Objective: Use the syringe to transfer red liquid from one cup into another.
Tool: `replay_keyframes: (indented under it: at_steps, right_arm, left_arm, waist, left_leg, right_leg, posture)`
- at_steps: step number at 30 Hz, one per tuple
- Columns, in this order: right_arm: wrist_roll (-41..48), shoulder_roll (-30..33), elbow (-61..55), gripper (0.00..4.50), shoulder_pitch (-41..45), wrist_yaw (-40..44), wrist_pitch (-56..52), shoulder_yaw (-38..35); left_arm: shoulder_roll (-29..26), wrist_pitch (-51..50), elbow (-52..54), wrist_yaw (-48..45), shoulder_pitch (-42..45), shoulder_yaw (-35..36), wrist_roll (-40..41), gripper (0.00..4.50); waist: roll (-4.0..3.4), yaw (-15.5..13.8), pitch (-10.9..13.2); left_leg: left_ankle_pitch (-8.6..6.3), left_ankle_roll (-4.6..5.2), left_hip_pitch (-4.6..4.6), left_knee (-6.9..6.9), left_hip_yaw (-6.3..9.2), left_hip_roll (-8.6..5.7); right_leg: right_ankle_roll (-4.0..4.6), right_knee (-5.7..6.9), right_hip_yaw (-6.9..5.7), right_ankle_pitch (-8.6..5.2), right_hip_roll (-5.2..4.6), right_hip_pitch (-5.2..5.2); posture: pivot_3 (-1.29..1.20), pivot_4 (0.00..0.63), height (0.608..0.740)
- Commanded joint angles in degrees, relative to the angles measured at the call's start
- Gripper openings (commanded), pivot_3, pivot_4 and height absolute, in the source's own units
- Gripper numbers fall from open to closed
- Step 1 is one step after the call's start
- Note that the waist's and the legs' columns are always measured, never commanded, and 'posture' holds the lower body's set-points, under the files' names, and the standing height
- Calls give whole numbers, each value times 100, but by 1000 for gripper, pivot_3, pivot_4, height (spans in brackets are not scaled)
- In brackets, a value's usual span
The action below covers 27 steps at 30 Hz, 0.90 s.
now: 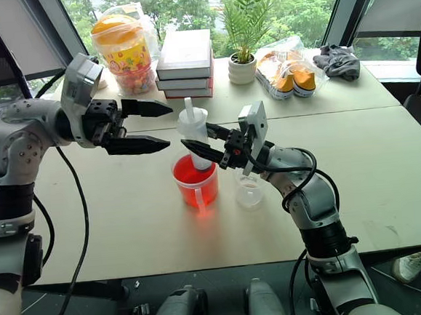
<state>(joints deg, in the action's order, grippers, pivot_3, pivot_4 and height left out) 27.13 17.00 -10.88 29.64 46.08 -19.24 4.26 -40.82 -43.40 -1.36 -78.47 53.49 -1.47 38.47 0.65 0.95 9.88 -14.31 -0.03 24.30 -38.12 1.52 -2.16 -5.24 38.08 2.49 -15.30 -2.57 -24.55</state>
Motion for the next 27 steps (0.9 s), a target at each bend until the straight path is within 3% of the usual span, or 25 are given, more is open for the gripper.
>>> replay_keyframes:
  at_steps: [1, 20, 24, 27]
  right_arm:
    - [-5, 16, -54, 1471, 54, 37, 93, 2]
    - [-61, 72, -9, 1471, 147, 91, 8, 4]
    - [-57, 75, -32, 1471, 160, 88, -35, 10]
    - [-35, 85, -73, 1471, 136, 102, -104, 24]
  left_arm:
    - [56, -41, 131, -86, 235, 47, 167, 4500]
    - [634, -12, 116, -9, 446, -222, 39, 4500]
    - [808, -44, 105, 123, 456, -231, 56, 3207]
    - [903, -2, 27, 214, 495, -227, 0, 1633]
  waist:
    - [0, 0, 0]
    - [0, -3, 0]
    - [0, -3, 0]
    - [0, -4, 0]
  left_leg:
    - [0, 0, 0, -1, 0, 0]
    - [0, 0, -1, -2, 0, 0]
    - [0, 0, -1, -2, 0, 0]
    - [0, 0, -1, -2, 0, 0]
  right_leg:
    - [0, 0, 0, 0, 0, 0]
    - [0, 2, 1, 0, 1, 1]
    - [0, 2, 1, 0, 1, 1]
    - [0, 2, 1, 0, 1, 1]
  posture:
    - [0, 150, 740]
    - [0, 150, 740]
    - [0, 150, 740]
    - [0, 150, 740]
